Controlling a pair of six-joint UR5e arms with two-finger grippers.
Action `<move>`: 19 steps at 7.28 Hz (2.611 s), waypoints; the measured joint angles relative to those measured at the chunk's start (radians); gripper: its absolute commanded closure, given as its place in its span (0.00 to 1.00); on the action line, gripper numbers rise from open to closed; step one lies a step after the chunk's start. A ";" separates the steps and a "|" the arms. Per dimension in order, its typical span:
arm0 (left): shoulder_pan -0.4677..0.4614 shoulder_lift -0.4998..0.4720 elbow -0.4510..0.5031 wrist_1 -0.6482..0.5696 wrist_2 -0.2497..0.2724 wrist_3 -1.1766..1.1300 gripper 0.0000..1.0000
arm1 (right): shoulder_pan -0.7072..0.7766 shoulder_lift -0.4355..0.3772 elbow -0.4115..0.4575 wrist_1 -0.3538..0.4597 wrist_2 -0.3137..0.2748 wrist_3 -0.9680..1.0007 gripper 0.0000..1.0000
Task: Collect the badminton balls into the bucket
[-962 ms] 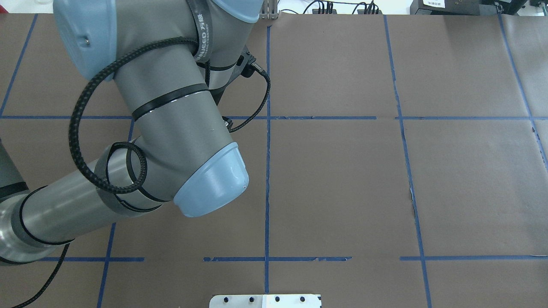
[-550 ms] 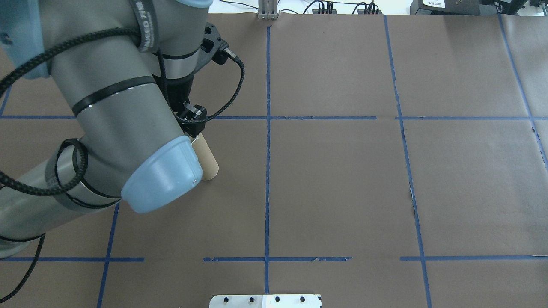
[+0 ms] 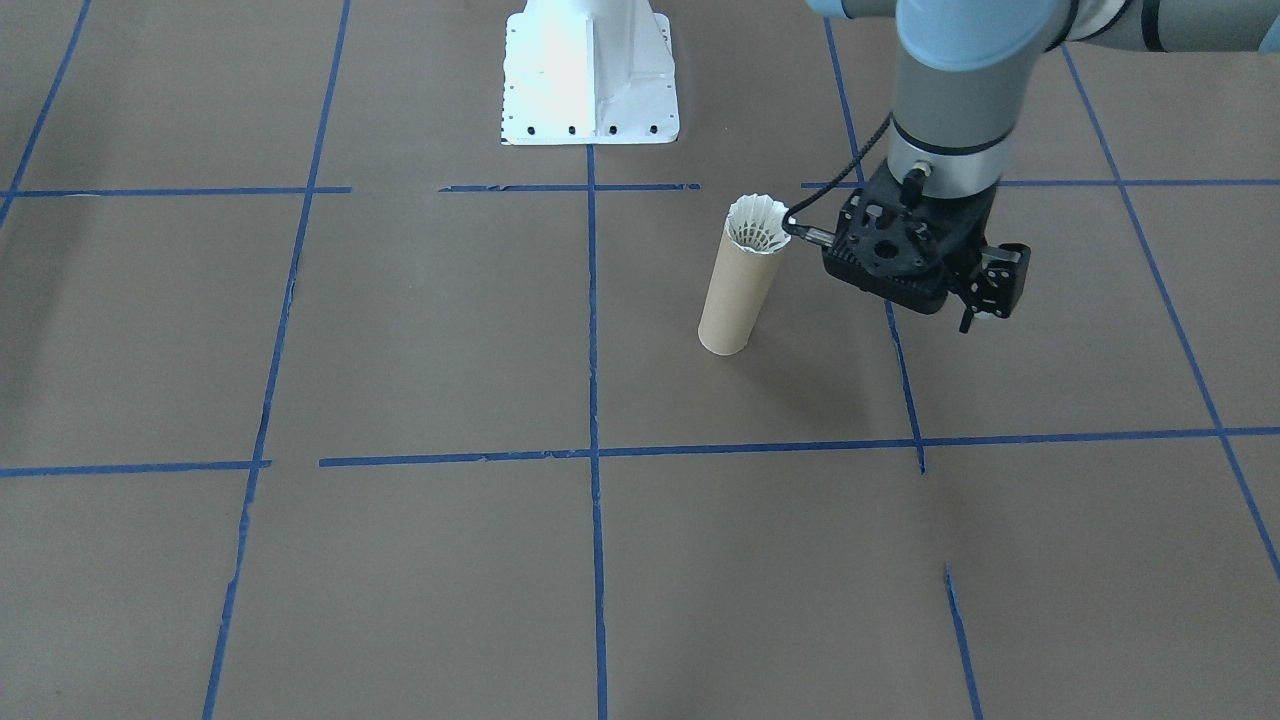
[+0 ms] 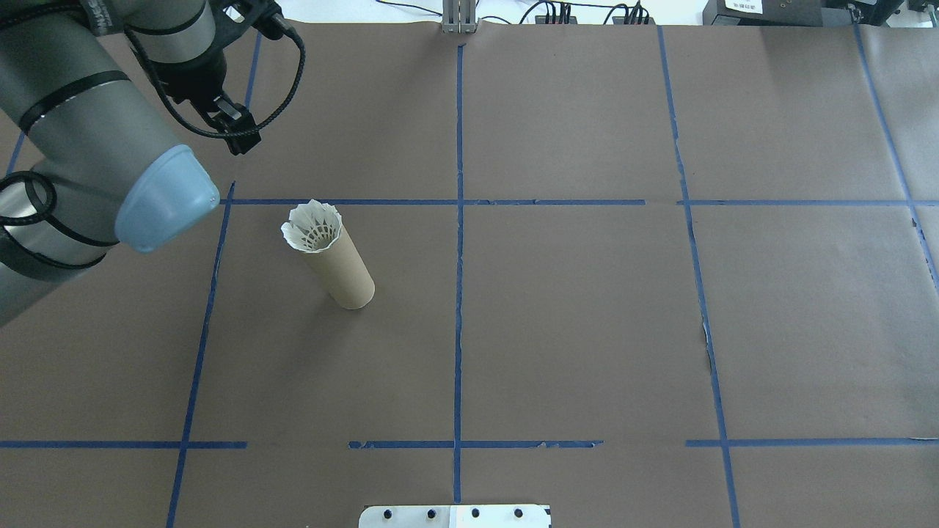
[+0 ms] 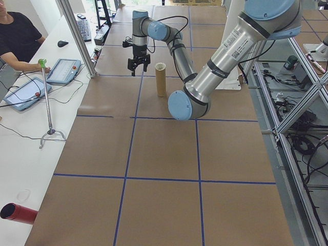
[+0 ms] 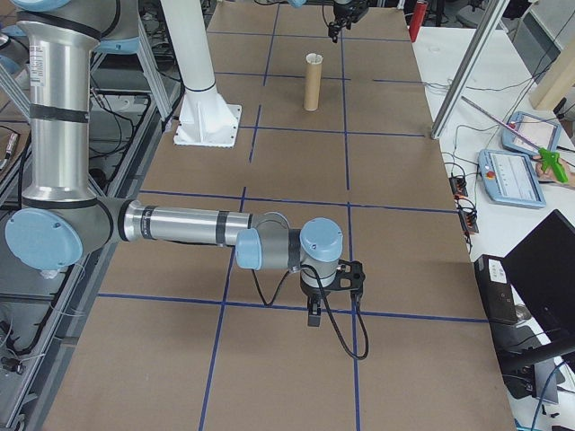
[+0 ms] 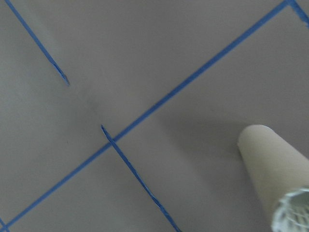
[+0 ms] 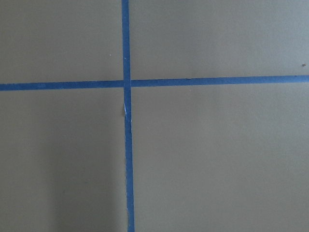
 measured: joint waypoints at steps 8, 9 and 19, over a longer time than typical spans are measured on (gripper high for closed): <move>-0.534 0.570 0.167 -0.434 -0.350 0.116 0.00 | 0.000 0.000 0.000 0.000 0.000 0.000 0.00; -0.580 0.622 0.171 -0.435 -0.351 0.126 0.00 | 0.000 0.000 0.000 0.000 0.000 0.000 0.00; -0.650 0.701 0.243 -0.458 -0.407 0.119 0.00 | 0.000 0.000 0.000 0.000 0.000 0.000 0.00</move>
